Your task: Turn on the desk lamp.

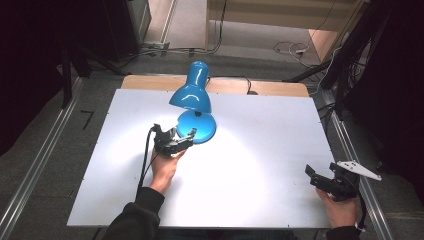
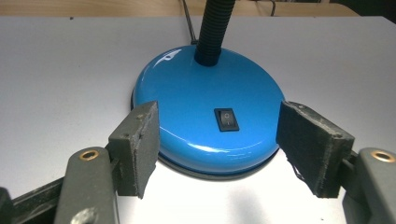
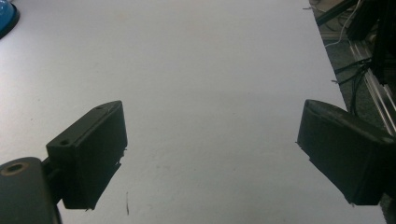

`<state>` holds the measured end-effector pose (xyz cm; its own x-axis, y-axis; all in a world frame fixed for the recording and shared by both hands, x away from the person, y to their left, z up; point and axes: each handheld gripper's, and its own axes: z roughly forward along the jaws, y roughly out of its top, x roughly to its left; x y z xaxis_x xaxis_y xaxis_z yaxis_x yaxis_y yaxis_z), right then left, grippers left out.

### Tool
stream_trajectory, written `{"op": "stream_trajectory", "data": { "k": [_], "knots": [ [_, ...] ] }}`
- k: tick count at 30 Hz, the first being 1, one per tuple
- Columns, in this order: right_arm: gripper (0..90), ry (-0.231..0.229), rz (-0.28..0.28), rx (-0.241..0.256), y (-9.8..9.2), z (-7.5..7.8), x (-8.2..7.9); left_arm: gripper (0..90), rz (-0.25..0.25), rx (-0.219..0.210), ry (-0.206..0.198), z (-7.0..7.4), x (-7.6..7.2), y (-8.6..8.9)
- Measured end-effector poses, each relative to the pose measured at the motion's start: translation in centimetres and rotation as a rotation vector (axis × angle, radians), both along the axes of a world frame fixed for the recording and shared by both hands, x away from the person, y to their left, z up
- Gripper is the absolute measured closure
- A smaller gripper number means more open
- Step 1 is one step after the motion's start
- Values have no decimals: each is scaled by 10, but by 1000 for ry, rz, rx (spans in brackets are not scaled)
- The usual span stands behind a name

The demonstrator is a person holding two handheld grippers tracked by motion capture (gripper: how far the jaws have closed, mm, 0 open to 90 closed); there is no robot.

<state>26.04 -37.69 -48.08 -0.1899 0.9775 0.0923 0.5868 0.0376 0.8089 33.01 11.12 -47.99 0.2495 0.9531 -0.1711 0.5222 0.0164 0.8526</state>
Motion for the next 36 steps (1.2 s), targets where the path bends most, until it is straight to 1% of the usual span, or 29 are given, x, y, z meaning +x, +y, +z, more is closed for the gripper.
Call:
{"op": "stream_trajectory", "data": {
  "k": [1, 3, 5, 6, 9, 10, 12, 15, 18, 21, 23, 24, 26, 28, 30, 32, 36],
  "knots": [
    [71, 3, 2, -4, 0, 0, 1, 304, 5, 5, -3, 1, -1, 1],
    [71, -1, 6, -11, 0, 0, 1, 294, 6, 0, -8, 2, -3, 2],
    [71, -3, 4, -7, 0, 0, 0, 294, 4, 0, -9, 3, -4, 3],
    [71, -8, 5, -5, 0, 1, 0, 291, 9, 10, -9, 3, -5, 6],
    [71, -3, 4, -7, 0, 0, 0, 287, 21, -2, -11, 3, -5, 10],
    [71, -6, 6, -10, 0, 1, 0, 286, 26, 1, -7, 3, -5, 11],
    [71, -15, 7, -7, 0, 2, -1, 286, 25, 4, -6, 2, -6, 12],
    [71, -2, 4, -7, 0, 0, 0, 286, 30, 3, -7, 2, -6, 13],
    [71, -10, 9, -14, 0, 1, 0, 285, 29, 5, -3, 2, -7, 13],
    [71, -2, 5, -10, -1, 0, 0, 285, 31, 10, -1, 1, -7, 15],
    [71, -3, 5, -12, -1, 0, 0, 285, 33, 4, -1, 1, -7, 16],
    [71, -3, 5, -12, -1, 0, 0, 285, 32, 11, 4, 1, -8, 16],
    [71, -16, 7, -12, -2, 2, -2, 272, 28, 17, 3, 1, -8, 16],
    [71, -11, 6, -12, -3, 1, -1, 272, 30, 16, 1, 2, -10, 17],
    [71, -10, 6, -13, -3, 1, 0, 272, 32, 6, -3, 3, -11, 18],
    [71, -11, 6, -15, -3, 1, -1, 272, 33, 11, -6, 3, -11, 19],
    [71, -15, 7, -16, -2, 2, -2, 263, 36, 15, 2, 2, -13, 20]
  ]
}}
